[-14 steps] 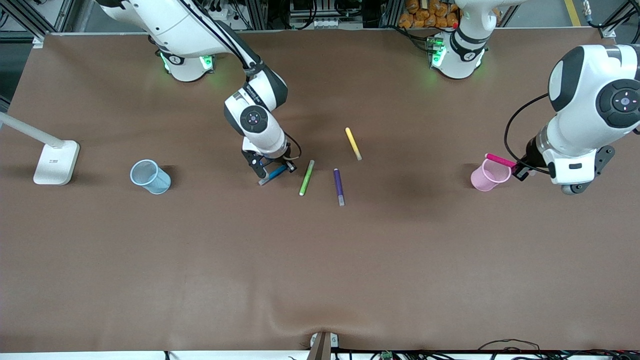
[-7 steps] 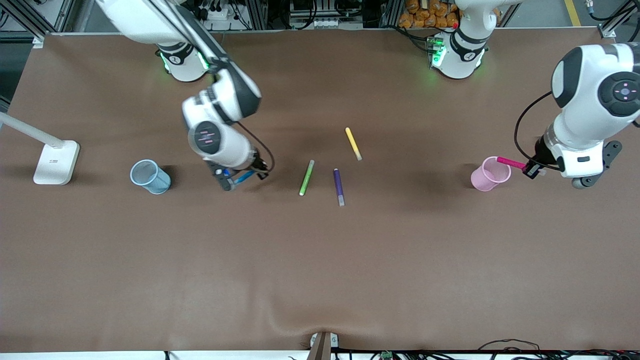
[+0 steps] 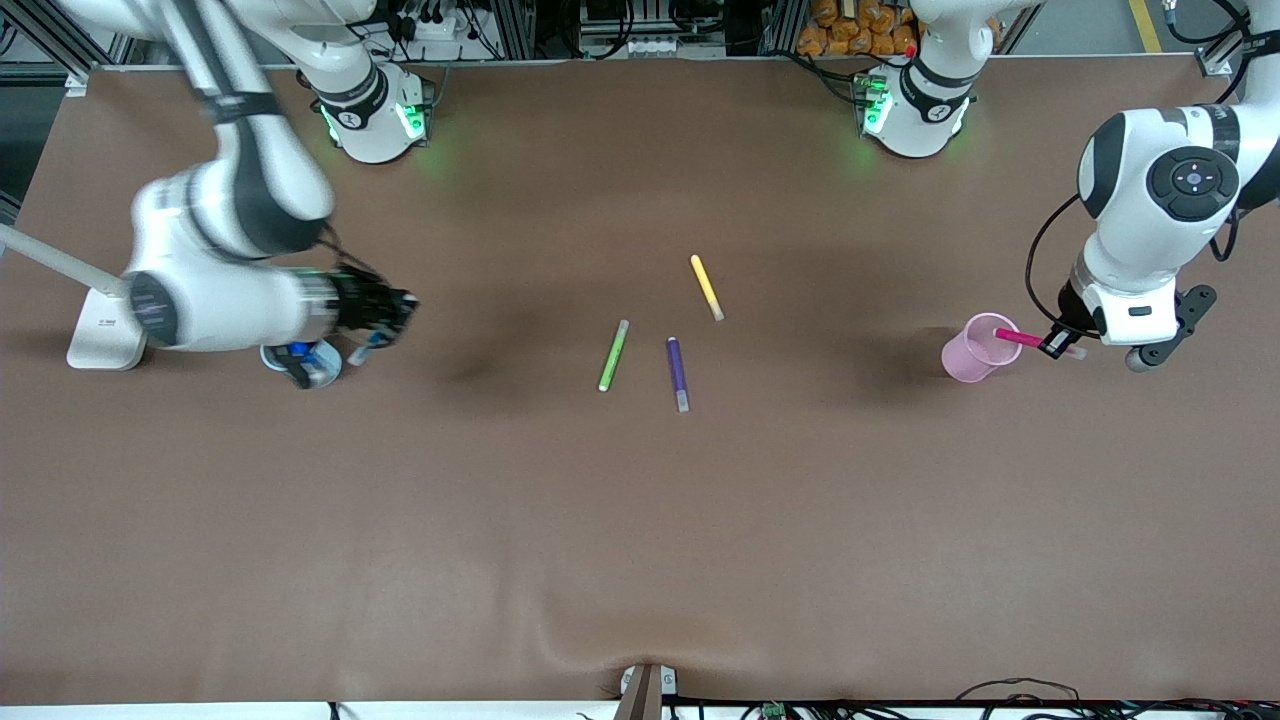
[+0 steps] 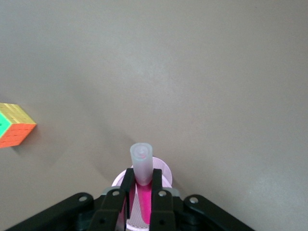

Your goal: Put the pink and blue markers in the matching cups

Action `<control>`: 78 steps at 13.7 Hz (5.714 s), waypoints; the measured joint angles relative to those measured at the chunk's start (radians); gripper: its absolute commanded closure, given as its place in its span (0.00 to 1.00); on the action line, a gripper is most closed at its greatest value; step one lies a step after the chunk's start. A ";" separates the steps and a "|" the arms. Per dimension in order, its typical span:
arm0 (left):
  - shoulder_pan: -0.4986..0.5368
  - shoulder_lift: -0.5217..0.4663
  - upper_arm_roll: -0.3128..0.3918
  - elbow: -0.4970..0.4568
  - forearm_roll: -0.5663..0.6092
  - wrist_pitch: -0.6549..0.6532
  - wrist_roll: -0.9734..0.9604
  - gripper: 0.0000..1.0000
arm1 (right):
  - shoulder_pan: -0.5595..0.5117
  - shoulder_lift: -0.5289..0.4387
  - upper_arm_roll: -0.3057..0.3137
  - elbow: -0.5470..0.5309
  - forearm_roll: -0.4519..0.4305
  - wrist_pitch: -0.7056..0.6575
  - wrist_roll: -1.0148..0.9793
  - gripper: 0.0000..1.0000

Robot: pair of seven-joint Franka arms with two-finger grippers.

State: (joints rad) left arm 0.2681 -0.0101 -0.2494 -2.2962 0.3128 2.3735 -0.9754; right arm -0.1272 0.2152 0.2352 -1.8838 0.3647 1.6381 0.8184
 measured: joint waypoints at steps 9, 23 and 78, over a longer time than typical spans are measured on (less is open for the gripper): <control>0.037 0.048 -0.004 -0.105 0.053 0.162 0.000 1.00 | -0.371 0.124 -0.022 0.001 0.080 -0.145 -0.446 1.00; 0.035 0.105 -0.021 -0.106 0.054 0.168 0.000 0.30 | -0.431 0.243 -0.031 -0.027 0.136 -0.145 -0.494 0.71; 0.022 0.042 -0.060 0.867 -0.200 -0.838 0.995 0.00 | 0.128 -0.226 -0.311 0.403 -0.285 -0.245 -0.560 0.00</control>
State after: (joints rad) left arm 0.2897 0.0316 -0.3098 -1.4290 0.1127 1.5359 0.0199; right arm 0.0011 -0.0108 -0.0763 -1.4808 0.0793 1.3935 0.2586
